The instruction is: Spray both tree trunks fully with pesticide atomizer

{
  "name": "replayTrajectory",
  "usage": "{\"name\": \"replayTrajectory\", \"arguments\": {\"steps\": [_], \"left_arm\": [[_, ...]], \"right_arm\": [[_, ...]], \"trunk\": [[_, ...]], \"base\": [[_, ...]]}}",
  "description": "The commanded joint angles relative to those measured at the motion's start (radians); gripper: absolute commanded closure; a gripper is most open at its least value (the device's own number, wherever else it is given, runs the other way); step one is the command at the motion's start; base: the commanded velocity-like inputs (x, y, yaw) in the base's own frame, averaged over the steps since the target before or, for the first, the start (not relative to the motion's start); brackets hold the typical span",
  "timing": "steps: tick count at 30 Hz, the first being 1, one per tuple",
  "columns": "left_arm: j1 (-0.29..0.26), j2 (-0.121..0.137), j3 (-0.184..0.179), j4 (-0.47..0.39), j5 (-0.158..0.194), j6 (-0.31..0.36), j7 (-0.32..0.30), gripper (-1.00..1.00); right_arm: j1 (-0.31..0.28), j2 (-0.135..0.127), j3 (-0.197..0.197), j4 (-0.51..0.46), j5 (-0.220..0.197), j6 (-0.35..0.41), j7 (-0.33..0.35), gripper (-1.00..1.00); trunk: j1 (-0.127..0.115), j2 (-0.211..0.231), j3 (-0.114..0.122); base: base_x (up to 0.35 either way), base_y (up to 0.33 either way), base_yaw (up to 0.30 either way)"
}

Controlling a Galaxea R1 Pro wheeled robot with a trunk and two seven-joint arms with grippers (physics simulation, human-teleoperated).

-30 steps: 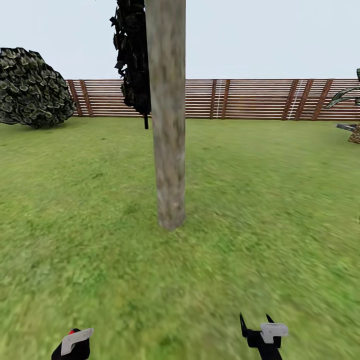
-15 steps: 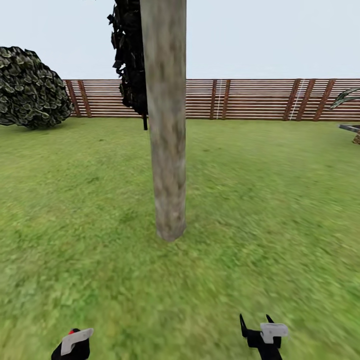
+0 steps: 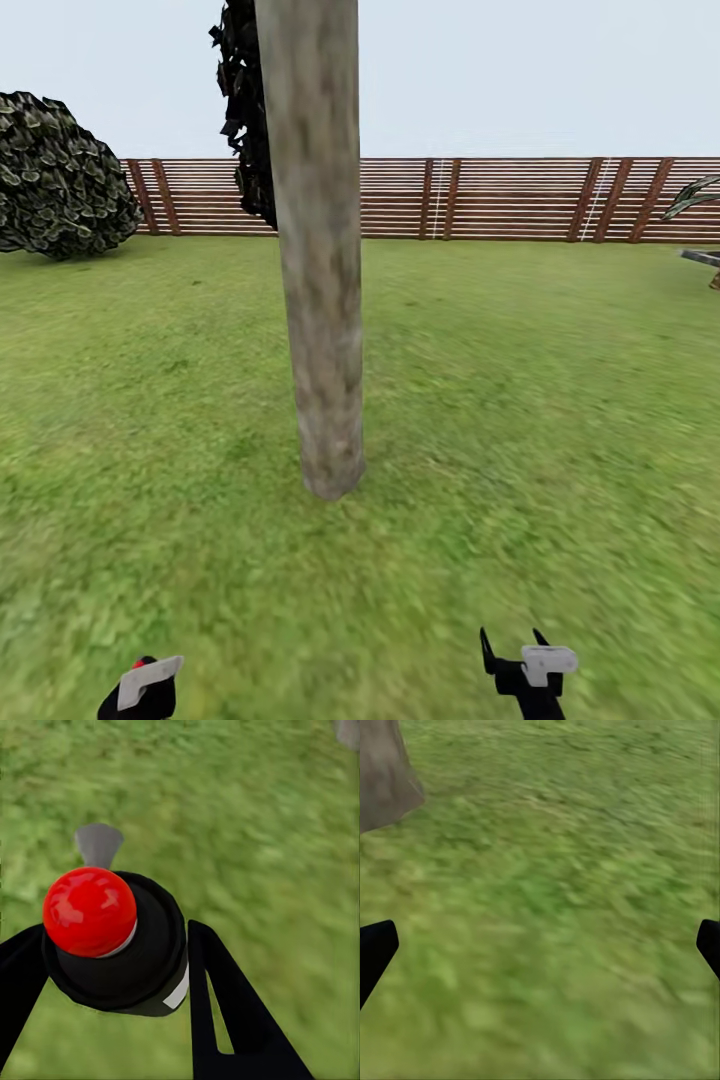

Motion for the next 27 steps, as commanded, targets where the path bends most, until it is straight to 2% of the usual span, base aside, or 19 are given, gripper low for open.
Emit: {"name": "replayTrajectory", "arguments": {"steps": [1, 3, 6, 7, 8, 9, 10, 11, 12, 14, 15, 17, 18, 19, 20, 24, 25, 26, 27], "left_arm": [[-0.001, 0.003, -0.005, -0.002, -0.001, -0.004, -0.007, 1.0], [-0.001, 0.014, -0.006, -0.007, -0.005, -0.003, -0.011, 1.0], [-0.004, 0.071, -0.014, -0.016, -0.007, -0.004, -0.04, 1.0], [-0.015, 0.139, -0.015, -0.025, -0.044, 0.006, -0.307, 1.0], [-0.034, 0.162, -0.015, -0.043, -0.083, 0.013, -0.424, 1.0], [-0.054, 0.177, -0.015, -0.058, -0.125, 0.028, -0.504, 1.0], [-0.065, 0.182, -0.015, -0.065, -0.151, 0.04, -0.544, 1.0], [-0.088, 0.19, -0.015, -0.077, -0.209, 0.073, -0.617, 1.0], [-0.126, 0.197, -0.015, -0.088, -0.307, 0.139, -0.712, 1.0], [-0.176, 0.199, -0.014, -0.097, -0.436, 0.22, -0.799, 1.0], [-0.225, 0.185, -0.014, -0.1, -0.563, 0.261, -0.861, 1.0], [-0.287, 0.159, -0.014, -0.101, -0.725, 0.292, -0.952, 1.0], [-0.31, 0.141, -0.014, -0.102, -0.792, 0.3, -0.996, 1.0], [-0.319, 0.126, -0.014, -0.102, -0.834, 0.302, -1.021, 1.0], [-0.327, 0.102, -0.015, -0.103, -0.89, 0.305, -1.043, 1.0], [-0.334, 0.042, -0.014, -0.108, -1.027, 0.312, -1.063, 1.0], [-0.334, 0.028, -0.014, -0.113, -1.052, 0.318, -1.065, 1.0], [-0.335, 0.009, -0.013, -0.122, -1.076, 0.331, -1.067, 1.0], [-0.335, 0.003, -0.013, -0.125, -1.081, 0.334, -1.067, 1.0]], "right_arm": [[-0.001, -0.002, -0.006, 0.0, 0.008, -0.002, 0.001, -1.0], [-0.001, -0.003, 0.004, -0.001, 0.02, -0.001, 0.004, -1.0], [-0.001, -0.016, 0.094, -0.012, 0.157, 0.039, 0.006, -1.0], [-0.016, -0.02, 0.165, -0.111, 0.414, 0.259, 0.031, -1.0], [-0.026, -0.017, 0.171, -0.173, 0.484, 0.334, 0.101, -1.0], [-0.032, -0.016, 0.173, -0.219, 0.522, 0.377, 0.173, -1.0], [-0.036, -0.015, 0.174, -0.242, 0.537, 0.396, 0.214, -1.0], [-0.043, -0.015, 0.175, -0.285, 0.559, 0.429, 0.299, -1.0], [-0.056, -0.015, 0.175, -0.336, 0.579, 0.465, 0.429, -1.0], [-0.073, -0.016, 0.175, -0.371, 0.592, 0.489, 0.575, -1.0], [-0.11, -0.016, 0.176, -0.384, 0.596, 0.498, 0.712, -1.0], [-0.168, -0.014, 0.176, -0.393, 0.596, 0.505, 0.899, -1.0], [-0.193, -0.012, 0.177, -0.396, 0.596, 0.507, 0.976, -1.0], [-0.207, -0.01, 0.177, -0.397, 0.596, 0.511, 1.01, -1.0], [-0.219, -0.008, 0.177, -0.397, 0.596, 0.515, 1.04, -1.0], [-0.231, -0.001, 0.178, -0.397, 0.597, 0.519, 1.067, -1.0], [-0.232, 0.0, 0.178, -0.398, 0.596, 0.519, 1.068, 1.0], [-0.233, 0.001, 0.178, -0.4, 0.595, 0.519, 1.07, 1.0], [-0.233, 0.002, 0.178, -0.401, 0.595, 0.519, 1.07, 1.0]], "trunk": [[0.0, 0.0, -0.001], [0.0, 0.0, -0.001], [0.0, 0.0, -0.001], [0.0, 0.0, -0.001], [0.0, 0.0, -0.001], [0.0, 0.0, -0.001], [0.0, 0.0, -0.001], [0.0, 0.0, -0.001], [0.0, 0.0, -0.001], [0.0, 0.0, -0.001], [0.0, 0.0, -0.001], [0.0, 0.0, -0.001], [0.0, 0.0, -0.001], [0.0, 0.0, -0.001], [0.0, 0.0, -0.001], [0.0, 0.0, -0.001], [0.0, 0.0, -0.001], [0.0, 0.0, -0.001], [0.0, 0.0, -0.001]], "base": [[0.006, -0.003, 0.0], [0.002, -0.001, 0.0], [0.0, 0.0, 0.0], [0.0, 0.0, 0.0], [0.0, 0.0, 0.0], [0.0, 0.0, 0.0], [0.0, 0.0, 0.0], [0.0, 0.0, 0.0], [0.0, 0.0, 0.0], [0.0, 0.0, 0.0], [0.0, 0.0, 0.0], [0.0, 0.0, 0.0], [0.0, 0.0, 0.0], [0.0, 0.0, 0.0], [0.0, 0.0, 0.0], [0.0, 0.0, 0.0], [0.0, 0.0, 0.0], [0.0, 0.0, 0.0], [0.0, 0.0, 0.0]]}}
